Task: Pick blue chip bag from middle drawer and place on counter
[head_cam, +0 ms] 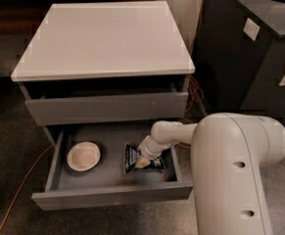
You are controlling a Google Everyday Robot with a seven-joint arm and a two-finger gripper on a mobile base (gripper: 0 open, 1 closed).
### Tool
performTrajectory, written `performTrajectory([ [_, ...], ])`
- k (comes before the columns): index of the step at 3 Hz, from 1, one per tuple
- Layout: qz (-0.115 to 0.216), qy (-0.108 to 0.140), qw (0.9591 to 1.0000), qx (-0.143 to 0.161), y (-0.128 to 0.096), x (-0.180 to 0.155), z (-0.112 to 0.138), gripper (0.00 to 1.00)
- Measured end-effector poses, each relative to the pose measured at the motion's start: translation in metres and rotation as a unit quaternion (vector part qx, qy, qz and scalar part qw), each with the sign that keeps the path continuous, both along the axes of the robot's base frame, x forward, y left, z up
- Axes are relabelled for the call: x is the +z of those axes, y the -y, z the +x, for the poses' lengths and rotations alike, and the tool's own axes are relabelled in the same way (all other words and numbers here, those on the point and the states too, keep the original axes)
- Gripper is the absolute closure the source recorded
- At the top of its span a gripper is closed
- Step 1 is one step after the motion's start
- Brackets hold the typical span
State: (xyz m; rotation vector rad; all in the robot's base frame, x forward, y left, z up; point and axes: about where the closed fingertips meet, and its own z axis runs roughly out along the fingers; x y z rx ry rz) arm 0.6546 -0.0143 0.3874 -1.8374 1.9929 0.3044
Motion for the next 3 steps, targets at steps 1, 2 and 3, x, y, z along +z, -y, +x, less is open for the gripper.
performTrajectory([
  [1, 0.008, 0.004, 0.9999, -0.013, 0.008, 0.009, 0.001, 0.72],
  [2, 0.027, 0.013, 0.9995, -0.014, 0.012, 0.031, 0.001, 0.95],
  [3, 0.055, 0.027, 0.9981, -0.003, 0.013, 0.065, -0.004, 1.0],
])
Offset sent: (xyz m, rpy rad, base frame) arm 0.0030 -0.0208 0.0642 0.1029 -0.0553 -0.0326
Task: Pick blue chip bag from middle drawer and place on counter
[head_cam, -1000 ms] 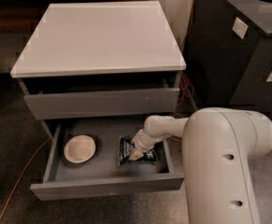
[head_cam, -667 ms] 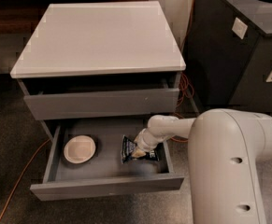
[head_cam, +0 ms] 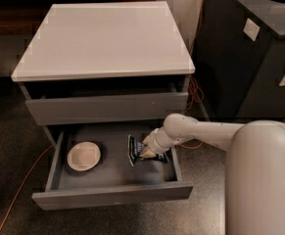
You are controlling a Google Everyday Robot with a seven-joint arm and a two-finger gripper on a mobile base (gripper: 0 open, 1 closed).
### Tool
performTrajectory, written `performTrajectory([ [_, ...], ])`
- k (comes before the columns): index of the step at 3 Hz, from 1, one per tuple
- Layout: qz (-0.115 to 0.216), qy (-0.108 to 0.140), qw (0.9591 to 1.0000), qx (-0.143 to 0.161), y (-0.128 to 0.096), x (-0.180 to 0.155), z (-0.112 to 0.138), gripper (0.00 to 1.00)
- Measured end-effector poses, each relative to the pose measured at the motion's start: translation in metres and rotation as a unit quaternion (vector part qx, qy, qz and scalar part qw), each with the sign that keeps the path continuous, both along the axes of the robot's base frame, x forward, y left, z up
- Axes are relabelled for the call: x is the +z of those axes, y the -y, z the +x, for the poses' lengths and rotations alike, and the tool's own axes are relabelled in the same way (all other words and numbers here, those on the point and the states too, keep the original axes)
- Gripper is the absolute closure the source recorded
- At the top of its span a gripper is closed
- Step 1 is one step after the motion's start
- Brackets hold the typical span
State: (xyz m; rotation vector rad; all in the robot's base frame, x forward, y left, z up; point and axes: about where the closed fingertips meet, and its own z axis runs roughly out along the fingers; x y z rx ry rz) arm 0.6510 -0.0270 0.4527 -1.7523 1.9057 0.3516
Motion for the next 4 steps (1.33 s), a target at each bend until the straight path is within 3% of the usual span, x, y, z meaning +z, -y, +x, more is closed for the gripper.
performTrajectory([
  [2, 0.068, 0.033, 0.9965, 0.035, 0.006, 0.097, -0.031, 1.0],
  [4, 0.09, 0.068, 0.9915, 0.064, 0.026, 0.188, -0.048, 1.0],
])
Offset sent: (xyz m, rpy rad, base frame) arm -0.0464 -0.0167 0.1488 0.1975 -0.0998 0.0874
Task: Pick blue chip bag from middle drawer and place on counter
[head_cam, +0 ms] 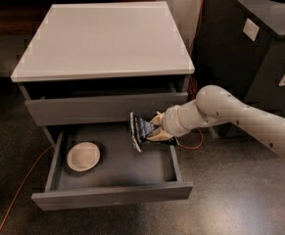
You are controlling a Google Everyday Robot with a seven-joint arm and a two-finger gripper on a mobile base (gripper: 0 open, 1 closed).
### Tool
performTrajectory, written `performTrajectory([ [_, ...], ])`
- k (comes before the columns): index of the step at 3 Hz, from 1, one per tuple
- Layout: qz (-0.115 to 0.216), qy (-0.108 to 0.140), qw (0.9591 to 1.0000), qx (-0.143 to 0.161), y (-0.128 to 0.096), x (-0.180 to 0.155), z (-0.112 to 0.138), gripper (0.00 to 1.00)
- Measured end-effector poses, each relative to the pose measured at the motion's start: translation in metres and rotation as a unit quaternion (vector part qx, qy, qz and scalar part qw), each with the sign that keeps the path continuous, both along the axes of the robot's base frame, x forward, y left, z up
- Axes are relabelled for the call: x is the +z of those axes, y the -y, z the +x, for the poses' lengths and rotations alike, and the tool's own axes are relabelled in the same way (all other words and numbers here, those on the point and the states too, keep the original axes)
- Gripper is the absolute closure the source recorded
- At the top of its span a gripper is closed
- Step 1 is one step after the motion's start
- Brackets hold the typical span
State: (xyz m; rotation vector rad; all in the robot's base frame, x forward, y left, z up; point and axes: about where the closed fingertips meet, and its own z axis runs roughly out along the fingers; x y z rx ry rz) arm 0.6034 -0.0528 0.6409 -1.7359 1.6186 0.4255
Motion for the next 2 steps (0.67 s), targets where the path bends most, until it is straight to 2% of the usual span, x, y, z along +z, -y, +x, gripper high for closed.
performTrajectory([
  [1, -0.004, 0.041, 0.9989, 0.021, 0.015, 0.062, 0.005, 1.0],
  [2, -0.013, 0.063, 0.9973, 0.035, 0.023, 0.095, 0.014, 1.0],
])
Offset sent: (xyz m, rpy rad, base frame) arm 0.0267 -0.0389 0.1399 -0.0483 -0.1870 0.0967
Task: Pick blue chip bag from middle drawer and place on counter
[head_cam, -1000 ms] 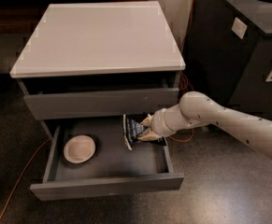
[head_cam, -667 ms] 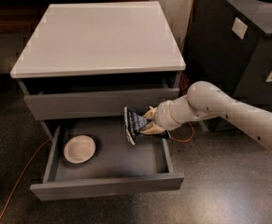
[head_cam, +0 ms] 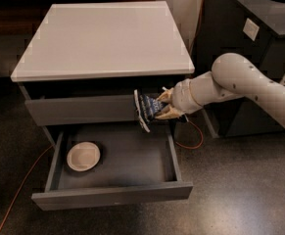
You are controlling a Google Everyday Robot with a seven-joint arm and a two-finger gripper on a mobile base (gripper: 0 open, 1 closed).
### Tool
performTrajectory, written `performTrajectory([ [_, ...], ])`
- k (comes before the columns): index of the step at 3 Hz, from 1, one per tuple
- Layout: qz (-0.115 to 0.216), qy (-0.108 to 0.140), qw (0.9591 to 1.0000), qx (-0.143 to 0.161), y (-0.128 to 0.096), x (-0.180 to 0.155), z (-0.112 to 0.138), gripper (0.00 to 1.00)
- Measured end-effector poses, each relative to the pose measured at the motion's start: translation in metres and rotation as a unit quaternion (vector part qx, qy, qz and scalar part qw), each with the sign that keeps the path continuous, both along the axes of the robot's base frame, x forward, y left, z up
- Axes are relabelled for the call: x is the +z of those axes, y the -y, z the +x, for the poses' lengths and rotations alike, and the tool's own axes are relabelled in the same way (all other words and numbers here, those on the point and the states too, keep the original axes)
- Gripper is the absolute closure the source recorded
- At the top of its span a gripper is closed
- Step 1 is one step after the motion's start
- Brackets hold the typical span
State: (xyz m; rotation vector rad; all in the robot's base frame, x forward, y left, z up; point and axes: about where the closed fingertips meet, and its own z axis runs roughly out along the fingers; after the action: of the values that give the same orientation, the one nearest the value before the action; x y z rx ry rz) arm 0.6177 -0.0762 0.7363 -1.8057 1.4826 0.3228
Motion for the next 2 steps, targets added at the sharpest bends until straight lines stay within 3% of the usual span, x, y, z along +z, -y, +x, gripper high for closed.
performTrajectory([
  [1, -0.01, 0.023, 0.9994, 0.024, 0.002, 0.036, 0.015, 1.0],
  [2, -0.021, 0.046, 0.997, 0.058, 0.0, 0.072, 0.047, 1.0],
])
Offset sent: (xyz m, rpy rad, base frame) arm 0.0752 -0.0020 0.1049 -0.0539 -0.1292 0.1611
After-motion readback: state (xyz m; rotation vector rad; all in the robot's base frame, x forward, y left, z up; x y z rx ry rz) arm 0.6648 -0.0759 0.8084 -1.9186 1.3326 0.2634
